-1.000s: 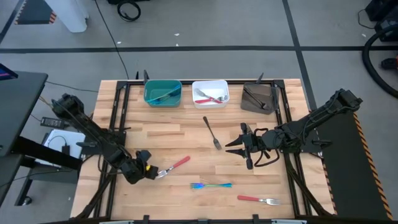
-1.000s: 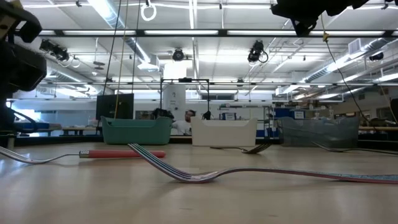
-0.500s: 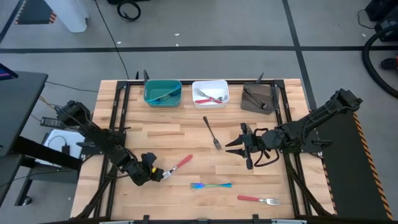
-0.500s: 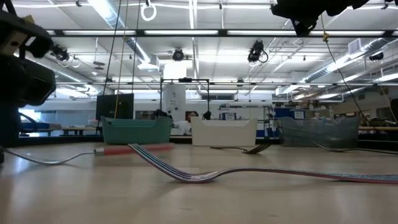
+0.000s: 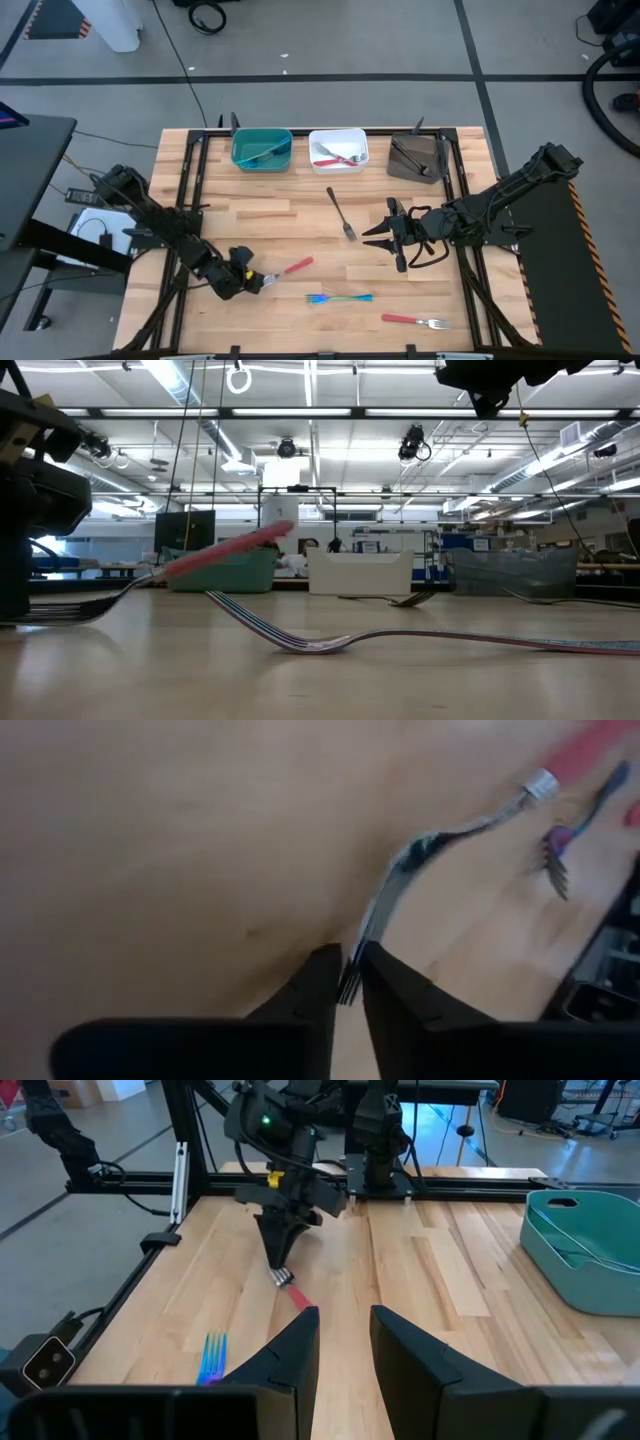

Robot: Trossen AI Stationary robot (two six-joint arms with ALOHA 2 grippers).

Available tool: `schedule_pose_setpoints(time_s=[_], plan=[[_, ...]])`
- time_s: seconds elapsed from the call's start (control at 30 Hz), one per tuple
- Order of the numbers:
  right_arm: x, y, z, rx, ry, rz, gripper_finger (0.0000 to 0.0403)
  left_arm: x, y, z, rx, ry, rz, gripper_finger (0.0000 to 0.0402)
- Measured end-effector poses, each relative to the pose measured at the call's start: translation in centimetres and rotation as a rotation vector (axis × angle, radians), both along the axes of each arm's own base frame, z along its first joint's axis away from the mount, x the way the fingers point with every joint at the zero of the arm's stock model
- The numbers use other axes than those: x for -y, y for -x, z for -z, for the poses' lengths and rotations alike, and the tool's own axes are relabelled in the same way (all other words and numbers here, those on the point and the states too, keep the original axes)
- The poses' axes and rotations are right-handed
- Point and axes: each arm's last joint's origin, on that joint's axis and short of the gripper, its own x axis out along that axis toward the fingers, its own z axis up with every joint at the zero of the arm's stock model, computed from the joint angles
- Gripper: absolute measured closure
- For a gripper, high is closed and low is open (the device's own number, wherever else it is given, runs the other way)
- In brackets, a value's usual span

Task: Sort silverware by color (type)
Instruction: Put the red fork into the white bin

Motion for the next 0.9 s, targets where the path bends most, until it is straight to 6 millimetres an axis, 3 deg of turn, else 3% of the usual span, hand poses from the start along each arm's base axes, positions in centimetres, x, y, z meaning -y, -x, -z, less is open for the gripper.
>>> schedule_pose_setpoints(time_s=[0.23,0.63,0.9], plan=[[0.0,0.0,0.0,0.000,0.000,0.000,0.0301,0.2,-0.4,-0.3,0.064,-0.010,0.021,0.0395],[0.0,0.0,0.0,0.001,0.015,-0.005,0.0301,-0.2,-1.2,-1.2,0.268,-0.250,-0.021,0.0400],[0.0,0.0,-0.2,0.019,0.054,-0.016,0.0301,-3.7,-4.1,-1.9,0.322,-0.476,-0.069,0.0401]])
